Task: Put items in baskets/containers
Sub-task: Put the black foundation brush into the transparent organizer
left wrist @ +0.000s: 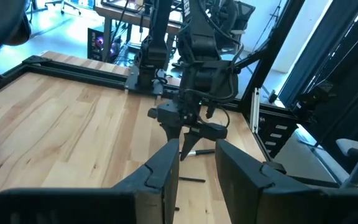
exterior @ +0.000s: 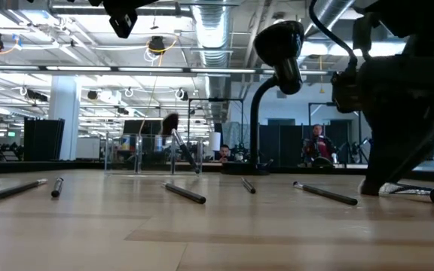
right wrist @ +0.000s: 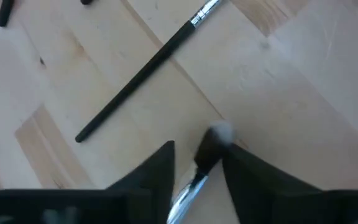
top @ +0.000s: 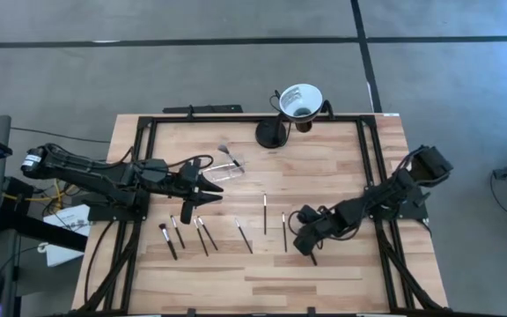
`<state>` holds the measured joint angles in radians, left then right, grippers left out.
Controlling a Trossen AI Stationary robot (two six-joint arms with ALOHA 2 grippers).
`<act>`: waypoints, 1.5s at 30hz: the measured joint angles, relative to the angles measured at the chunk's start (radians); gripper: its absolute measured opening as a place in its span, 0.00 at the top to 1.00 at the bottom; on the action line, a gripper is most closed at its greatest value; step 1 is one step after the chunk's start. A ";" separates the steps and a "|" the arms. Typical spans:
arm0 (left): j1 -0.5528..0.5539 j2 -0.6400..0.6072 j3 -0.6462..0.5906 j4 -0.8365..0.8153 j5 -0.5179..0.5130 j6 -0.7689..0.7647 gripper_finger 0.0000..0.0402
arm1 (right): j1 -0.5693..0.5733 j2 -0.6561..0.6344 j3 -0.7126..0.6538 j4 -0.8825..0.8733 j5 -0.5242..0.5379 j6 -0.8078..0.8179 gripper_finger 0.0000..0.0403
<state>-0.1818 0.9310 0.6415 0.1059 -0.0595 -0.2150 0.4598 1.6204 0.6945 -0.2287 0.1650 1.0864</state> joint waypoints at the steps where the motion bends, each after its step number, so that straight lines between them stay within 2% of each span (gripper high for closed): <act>1: 0.000 0.000 0.000 0.000 0.000 0.000 0.75 | -0.005 0.001 0.000 0.000 -0.003 -0.016 0.78; 5: 0.000 0.000 0.000 0.000 0.000 0.000 0.75 | -0.036 -0.010 0.000 0.015 -0.017 -0.096 0.96; 8: 0.000 0.000 0.000 0.001 0.000 0.000 0.75 | -0.077 -0.041 -0.005 0.069 -0.009 -0.181 0.96; 10: 0.000 0.000 0.000 0.001 0.000 0.000 0.75 | -0.110 -0.080 -0.003 0.177 0.017 -0.287 0.96; 13: 0.000 0.000 0.000 0.006 0.000 0.000 0.75 | -0.165 -0.135 -0.002 0.375 0.078 -0.553 0.99; 17: 0.000 0.000 0.000 0.009 0.000 0.000 0.75 | -0.255 -0.194 0.000 0.743 0.196 -0.962 0.98; 20: 0.000 0.000 0.000 0.010 0.000 0.000 0.75 | -0.331 -0.192 0.000 1.025 0.207 -1.267 0.99; 22: 0.000 0.000 0.000 0.012 0.000 0.000 0.75 | -0.385 -0.154 0.001 1.234 0.182 -1.368 0.99; 25: 0.000 0.000 0.000 0.017 0.000 0.000 0.75 | -0.466 -0.067 0.002 1.409 0.062 -1.385 0.99; 28: 0.000 0.000 0.000 0.024 0.000 0.017 0.75 | -0.532 0.047 0.035 1.455 -0.026 -1.346 0.99; 37: 0.000 0.000 0.000 0.037 0.000 0.026 0.75 | -0.616 0.376 0.251 1.517 -0.031 -1.348 0.99; 42: 0.000 0.000 0.000 0.036 0.000 0.024 0.75 | -0.621 0.493 0.331 1.511 -0.023 -1.337 0.99; 45: 0.000 0.000 0.000 0.034 0.000 0.023 0.75 | -0.617 0.527 0.356 1.487 0.023 -1.278 0.98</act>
<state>-0.1822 0.9310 0.6415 0.1403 -0.0593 -0.1917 -0.1573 2.1473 1.0509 1.2585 0.1876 -0.1914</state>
